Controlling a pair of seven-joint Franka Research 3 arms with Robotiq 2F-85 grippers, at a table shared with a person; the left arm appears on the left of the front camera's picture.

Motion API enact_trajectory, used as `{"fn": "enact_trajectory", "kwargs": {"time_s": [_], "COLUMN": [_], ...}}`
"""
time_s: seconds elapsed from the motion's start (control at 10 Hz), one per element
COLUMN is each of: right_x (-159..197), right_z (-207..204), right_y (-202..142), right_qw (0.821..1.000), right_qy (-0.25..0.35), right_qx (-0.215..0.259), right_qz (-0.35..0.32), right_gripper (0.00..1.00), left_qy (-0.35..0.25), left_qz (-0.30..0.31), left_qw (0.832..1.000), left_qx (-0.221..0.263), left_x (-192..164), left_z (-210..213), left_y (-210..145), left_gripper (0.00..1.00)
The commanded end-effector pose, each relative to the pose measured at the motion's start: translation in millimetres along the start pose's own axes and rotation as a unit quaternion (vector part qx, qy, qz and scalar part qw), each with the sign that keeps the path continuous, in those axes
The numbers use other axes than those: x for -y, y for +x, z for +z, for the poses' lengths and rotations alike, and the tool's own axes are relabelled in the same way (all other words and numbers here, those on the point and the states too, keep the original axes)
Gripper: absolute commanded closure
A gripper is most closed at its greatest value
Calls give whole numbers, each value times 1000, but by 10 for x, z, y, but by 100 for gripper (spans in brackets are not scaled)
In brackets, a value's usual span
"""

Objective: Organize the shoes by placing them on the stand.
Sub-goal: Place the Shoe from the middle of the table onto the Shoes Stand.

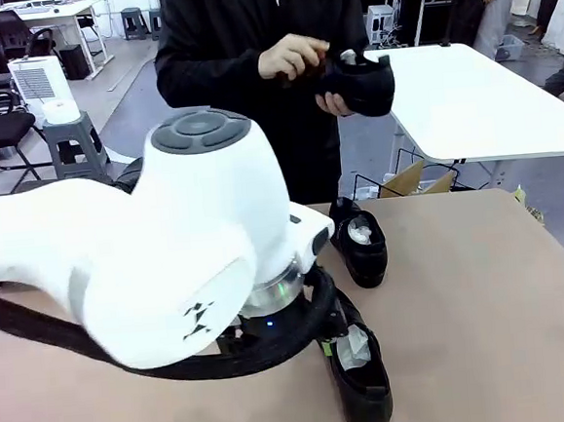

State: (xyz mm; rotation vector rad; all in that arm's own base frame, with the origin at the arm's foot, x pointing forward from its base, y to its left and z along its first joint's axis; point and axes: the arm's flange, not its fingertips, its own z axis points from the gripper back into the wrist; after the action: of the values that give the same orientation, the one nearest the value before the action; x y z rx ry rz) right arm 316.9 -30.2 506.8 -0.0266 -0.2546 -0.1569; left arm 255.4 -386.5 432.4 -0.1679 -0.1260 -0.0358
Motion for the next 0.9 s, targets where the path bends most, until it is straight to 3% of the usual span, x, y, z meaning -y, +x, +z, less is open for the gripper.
{"fn": "enact_trajectory", "kwargs": {"time_s": [0.0,0.2,0.5,0.8], "right_x": [5,5,5,5], "right_z": [-4,-4,-4,-4], "right_y": [1,1,1,1], "right_qw": [1000,1000,1000,1000], "right_qy": [4,4,4,4], "right_qx": [1,1,1,1], "right_qz": [3,3,3,3], "right_gripper": [0,0,0,0], "left_qy": [8,-1,-5,15], "left_qz": [11,0,4,34], "left_qw": [1000,1000,999,997], "left_qx": [20,-4,44,63], "left_x": [-108,7,309,373], "left_z": [85,-24,-132,-269], "left_y": [-1,24,-312,-341], "left_gripper": [0,0,0,0]}}
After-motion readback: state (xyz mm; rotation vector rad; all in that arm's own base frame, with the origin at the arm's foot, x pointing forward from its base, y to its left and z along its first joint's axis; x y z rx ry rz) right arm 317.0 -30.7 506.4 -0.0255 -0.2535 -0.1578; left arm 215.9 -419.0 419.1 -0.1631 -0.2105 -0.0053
